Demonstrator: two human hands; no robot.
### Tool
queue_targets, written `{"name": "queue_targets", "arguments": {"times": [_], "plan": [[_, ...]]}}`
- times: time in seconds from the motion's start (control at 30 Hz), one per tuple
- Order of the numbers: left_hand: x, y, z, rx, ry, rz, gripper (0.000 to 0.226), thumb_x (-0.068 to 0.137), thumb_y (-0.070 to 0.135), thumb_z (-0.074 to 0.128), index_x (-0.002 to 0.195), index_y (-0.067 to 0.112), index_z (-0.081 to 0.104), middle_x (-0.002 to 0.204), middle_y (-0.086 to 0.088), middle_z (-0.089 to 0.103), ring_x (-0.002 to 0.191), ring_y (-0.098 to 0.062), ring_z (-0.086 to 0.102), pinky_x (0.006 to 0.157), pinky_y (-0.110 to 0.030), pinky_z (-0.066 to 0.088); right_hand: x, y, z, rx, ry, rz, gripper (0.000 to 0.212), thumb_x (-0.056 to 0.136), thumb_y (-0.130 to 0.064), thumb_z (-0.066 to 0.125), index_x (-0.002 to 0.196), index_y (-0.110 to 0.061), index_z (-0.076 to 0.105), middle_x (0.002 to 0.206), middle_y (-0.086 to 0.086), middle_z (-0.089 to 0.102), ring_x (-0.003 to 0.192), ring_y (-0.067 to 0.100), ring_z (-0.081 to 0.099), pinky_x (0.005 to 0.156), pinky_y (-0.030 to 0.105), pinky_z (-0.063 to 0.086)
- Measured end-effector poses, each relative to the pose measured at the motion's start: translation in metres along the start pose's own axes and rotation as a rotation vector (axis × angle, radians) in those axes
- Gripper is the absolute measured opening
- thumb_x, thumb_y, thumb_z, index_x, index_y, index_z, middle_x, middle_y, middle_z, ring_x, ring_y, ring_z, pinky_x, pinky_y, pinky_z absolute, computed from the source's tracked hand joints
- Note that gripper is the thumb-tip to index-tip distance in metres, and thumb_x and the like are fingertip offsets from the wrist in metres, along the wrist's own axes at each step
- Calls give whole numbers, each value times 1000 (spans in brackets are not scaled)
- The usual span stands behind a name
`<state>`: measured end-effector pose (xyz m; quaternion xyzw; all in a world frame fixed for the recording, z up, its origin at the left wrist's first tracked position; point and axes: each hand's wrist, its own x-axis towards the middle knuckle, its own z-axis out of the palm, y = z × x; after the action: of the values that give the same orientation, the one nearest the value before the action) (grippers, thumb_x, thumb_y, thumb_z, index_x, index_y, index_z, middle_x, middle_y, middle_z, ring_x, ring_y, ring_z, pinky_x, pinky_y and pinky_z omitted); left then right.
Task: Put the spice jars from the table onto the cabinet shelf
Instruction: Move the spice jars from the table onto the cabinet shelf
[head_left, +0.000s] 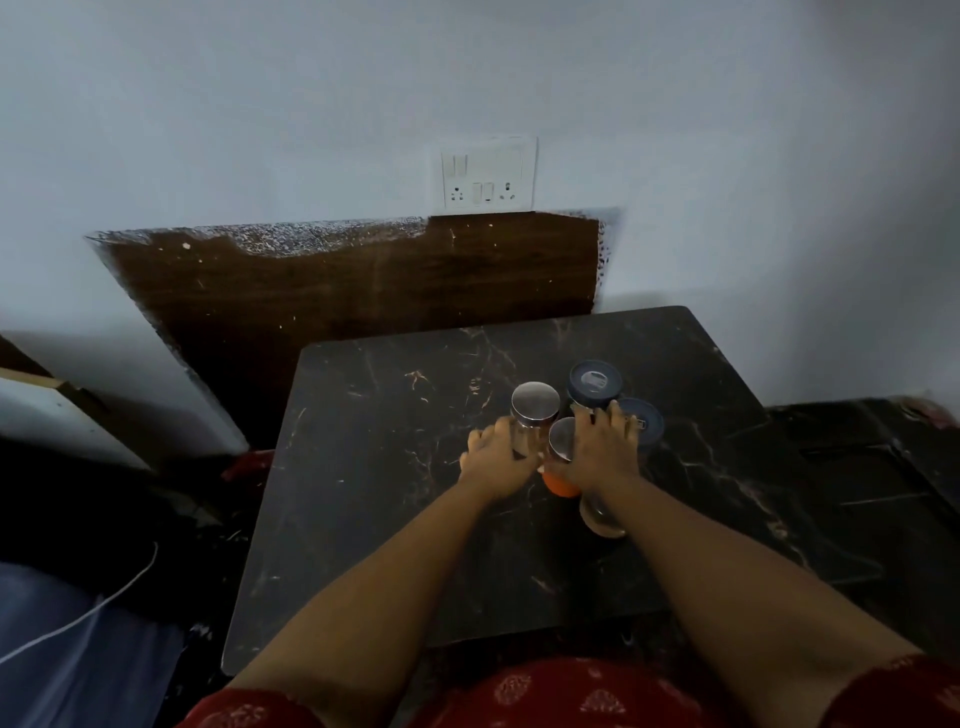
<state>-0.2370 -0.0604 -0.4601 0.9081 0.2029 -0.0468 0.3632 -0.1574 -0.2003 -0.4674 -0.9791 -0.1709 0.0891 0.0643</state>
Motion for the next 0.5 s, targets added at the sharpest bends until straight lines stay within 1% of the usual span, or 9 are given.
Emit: {"name": "queue_targets", "arguments": {"times": [0.07, 0.13, 0.23, 0.27, 0.33, 0.4, 0.43, 0.47, 0.5], "plan": [[8, -6, -3, -2, -32, -3, 67, 86, 49, 61, 142, 23, 34, 142, -4, 45, 136, -28, 30, 105, -48, 32, 6, -7, 1, -25, -96, 25, 93, 74, -68, 63, 148, -26, 27, 157, 13, 26, 148, 37, 4, 116, 58, 3], [16, -10, -8, 6, -55, 2, 69, 85, 52, 61, 142, 22, 34, 141, -5, 46, 135, -27, 31, 104, -47, 34, 9, -12, -2, -38, -138, 49, 82, 76, -61, 64, 145, -30, 32, 152, 14, 34, 146, 38, 11, 117, 59, 8], [25, -12, -21, 21, -51, 33, 70, 86, 50, 61, 143, 21, 33, 143, -7, 40, 134, -28, 31, 105, -45, 36, 13, -19, -19, -91, -136, 50, 72, 71, -61, 68, 133, -34, 44, 140, 9, 48, 137, 36, 28, 114, 58, 19], [29, -13, -27, 5, -62, 40, 70, 86, 47, 61, 144, 21, 32, 144, -7, 38, 135, -28, 31, 105, -45, 36, 14, -24, -26, -78, -147, 64, 71, 68, -64, 68, 130, -35, 48, 136, 8, 50, 134, 36, 32, 112, 56, 24], [37, -16, -33, -50, -83, 44, 68, 88, 45, 60, 145, 21, 31, 145, -8, 37, 136, -29, 31, 107, -44, 36, 19, -35, -40, 20, -141, 111, 74, 61, -73, 65, 123, -33, 54, 129, 8, 54, 125, 34, 41, 102, 50, 38], [41, -17, -41, -183, -80, 12, 61, 92, 48, 54, 143, 20, 35, 143, -10, 41, 128, -27, 42, 103, -42, 43, 25, -51, -54, 81, -95, 137, 79, 53, -81, 56, 113, -29, 60, 116, 7, 59, 111, 30, 52, 89, 44, 46], [41, -16, -47, -303, -63, -11, 56, 94, 49, 50, 140, 19, 38, 138, -9, 45, 116, -23, 50, 95, -39, 48, 29, -59, -62, 108, -69, 136, 79, 50, -82, 52, 105, -26, 63, 106, 7, 62, 103, 27, 56, 85, 41, 48], [38, -12, -54, -452, -66, -58, 51, 97, 49, 45, 137, 17, 40, 133, -7, 49, 104, -18, 53, 87, -34, 49, 31, -66, -72, 152, -52, 125, 75, 49, -81, 51, 97, -24, 65, 99, 5, 62, 97, 25, 57, 81, 37, 49], [36, -8, -61, -629, -110, -114, 48, 99, 49, 41, 134, 17, 42, 129, -5, 51, 100, -16, 54, 85, -33, 47, 31, -73, -85, 209, -38, 105, 68, 52, -77, 54, 93, -23, 65, 96, 3, 62, 92, 22, 57, 78, 34, 48]]}}
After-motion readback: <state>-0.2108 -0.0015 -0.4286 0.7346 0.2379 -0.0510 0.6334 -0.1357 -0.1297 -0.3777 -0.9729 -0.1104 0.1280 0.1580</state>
